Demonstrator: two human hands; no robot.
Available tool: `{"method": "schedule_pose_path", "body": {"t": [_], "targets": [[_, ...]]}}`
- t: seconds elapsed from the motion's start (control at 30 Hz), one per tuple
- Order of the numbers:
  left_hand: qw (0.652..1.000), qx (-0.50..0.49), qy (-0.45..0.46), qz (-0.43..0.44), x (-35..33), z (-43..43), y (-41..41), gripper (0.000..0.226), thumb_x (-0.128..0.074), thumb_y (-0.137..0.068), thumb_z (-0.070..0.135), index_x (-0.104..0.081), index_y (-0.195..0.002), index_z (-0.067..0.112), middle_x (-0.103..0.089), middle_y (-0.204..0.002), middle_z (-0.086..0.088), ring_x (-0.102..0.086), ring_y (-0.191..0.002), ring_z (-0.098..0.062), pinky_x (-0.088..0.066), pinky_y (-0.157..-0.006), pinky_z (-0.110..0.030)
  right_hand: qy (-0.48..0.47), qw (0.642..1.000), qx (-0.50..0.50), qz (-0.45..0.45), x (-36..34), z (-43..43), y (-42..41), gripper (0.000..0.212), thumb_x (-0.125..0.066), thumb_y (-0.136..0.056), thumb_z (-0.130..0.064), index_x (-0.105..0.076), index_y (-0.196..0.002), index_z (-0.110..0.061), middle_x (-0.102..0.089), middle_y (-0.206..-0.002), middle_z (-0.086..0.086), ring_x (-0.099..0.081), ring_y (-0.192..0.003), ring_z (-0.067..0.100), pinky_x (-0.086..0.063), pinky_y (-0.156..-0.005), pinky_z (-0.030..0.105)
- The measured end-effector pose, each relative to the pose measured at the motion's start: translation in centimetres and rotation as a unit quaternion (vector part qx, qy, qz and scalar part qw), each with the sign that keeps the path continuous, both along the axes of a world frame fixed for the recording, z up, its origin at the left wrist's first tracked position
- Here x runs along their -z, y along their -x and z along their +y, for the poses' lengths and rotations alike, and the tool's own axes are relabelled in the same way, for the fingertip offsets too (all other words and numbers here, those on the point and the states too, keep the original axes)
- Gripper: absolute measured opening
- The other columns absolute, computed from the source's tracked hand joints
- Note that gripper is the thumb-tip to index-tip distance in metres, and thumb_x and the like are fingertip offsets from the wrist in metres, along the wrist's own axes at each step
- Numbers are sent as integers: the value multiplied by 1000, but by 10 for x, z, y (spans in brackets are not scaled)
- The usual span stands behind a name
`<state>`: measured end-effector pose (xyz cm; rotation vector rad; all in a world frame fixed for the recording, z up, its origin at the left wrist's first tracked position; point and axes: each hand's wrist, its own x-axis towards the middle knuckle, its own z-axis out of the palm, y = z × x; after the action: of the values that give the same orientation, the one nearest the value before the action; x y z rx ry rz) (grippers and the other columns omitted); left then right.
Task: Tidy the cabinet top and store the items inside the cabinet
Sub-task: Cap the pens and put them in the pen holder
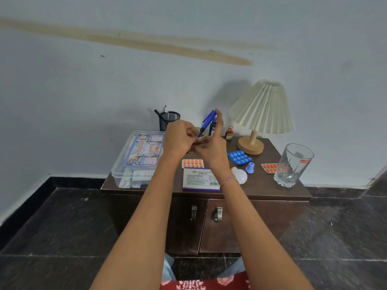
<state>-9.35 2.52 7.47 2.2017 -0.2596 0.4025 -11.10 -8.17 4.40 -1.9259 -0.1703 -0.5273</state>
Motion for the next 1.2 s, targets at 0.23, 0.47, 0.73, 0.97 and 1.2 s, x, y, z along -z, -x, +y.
{"method": "schedule_pose_path", "body": {"t": [0.23, 0.47, 0.73, 0.97, 1.2], "targets": [[1000, 0, 28, -8, -9, 7, 12, 25, -78, -75, 21, -75, -95, 8, -75, -90, -8, -64, -71, -9, -44, -63, -8, 42, 999, -10, -22, -19, 2, 16, 110, -78, -70, -1, -6, -150, -24, -67, -66, 14, -63, -56, 9, -54, -70, 19], [999, -10, 47, -8, 2, -6, 19, 27, -78, -75, 18, -74, -99, 6, -74, -94, -9, -59, -72, -5, -41, -67, -9, -13, 1000, -3, -24, -7, -5, 20, 102, -73, -69, 4, -15, -146, -28, -65, -60, 13, -68, -58, 24, -60, -72, 38], [997, -25, 66, 14, 19, -14, -5, 21, -77, -75, 15, -75, -94, 7, -74, -90, -7, -62, -71, -7, -36, -54, -2, 21, 1000, 5, -1, 0, -11, -2, 94, -68, -70, 5, -21, -144, -29, -66, -65, 24, -68, -60, 31, -59, -68, 33], [999, -26, 38, 4, 24, -7, -19, 23, -78, -74, 19, -75, -95, 9, -75, -90, -6, -59, -67, -4, -40, -59, -5, 33, 999, -6, 17, 0, -10, -13, 95, -73, -71, 3, -17, -144, -23, -69, -69, 19, -67, -61, 22, -52, -66, 14], [1000, -16, 15, -18, 22, -8, -10, 22, -72, -80, 14, -74, -100, 8, -74, -96, -8, -64, -80, -7, -41, -69, -9, 22, 1000, 5, -5, -8, -22, 1, 67, -65, -83, 0, -34, -138, -23, -65, -89, 7, -66, -77, 13, -51, -69, 8]]}}
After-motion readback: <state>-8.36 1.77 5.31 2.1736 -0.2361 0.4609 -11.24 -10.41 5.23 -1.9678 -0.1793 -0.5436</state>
